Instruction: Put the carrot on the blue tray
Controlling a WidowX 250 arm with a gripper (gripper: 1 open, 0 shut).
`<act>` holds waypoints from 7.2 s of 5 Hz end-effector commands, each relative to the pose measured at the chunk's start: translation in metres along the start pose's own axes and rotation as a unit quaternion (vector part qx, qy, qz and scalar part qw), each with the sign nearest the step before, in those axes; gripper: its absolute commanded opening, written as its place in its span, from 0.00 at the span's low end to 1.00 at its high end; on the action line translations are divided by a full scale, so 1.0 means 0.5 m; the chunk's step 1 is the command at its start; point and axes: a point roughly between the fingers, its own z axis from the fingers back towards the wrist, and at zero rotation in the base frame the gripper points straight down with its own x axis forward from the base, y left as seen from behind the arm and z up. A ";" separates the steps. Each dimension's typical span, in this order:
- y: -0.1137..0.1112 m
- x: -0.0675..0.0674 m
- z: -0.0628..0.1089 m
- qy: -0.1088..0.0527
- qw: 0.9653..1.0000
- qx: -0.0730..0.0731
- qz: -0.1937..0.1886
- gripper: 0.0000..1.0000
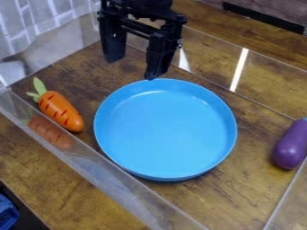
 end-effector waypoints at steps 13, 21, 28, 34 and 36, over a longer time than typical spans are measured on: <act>0.226 -0.072 -0.056 0.071 0.912 0.054 -0.400 1.00; 0.277 -0.041 -0.222 0.034 0.923 0.066 -0.377 0.00; 0.160 -0.048 -0.217 0.021 0.914 0.080 -0.396 0.00; 0.169 0.006 -0.175 0.013 0.898 0.090 -0.430 0.00; 0.185 0.006 -0.158 0.010 0.890 0.095 -0.446 0.00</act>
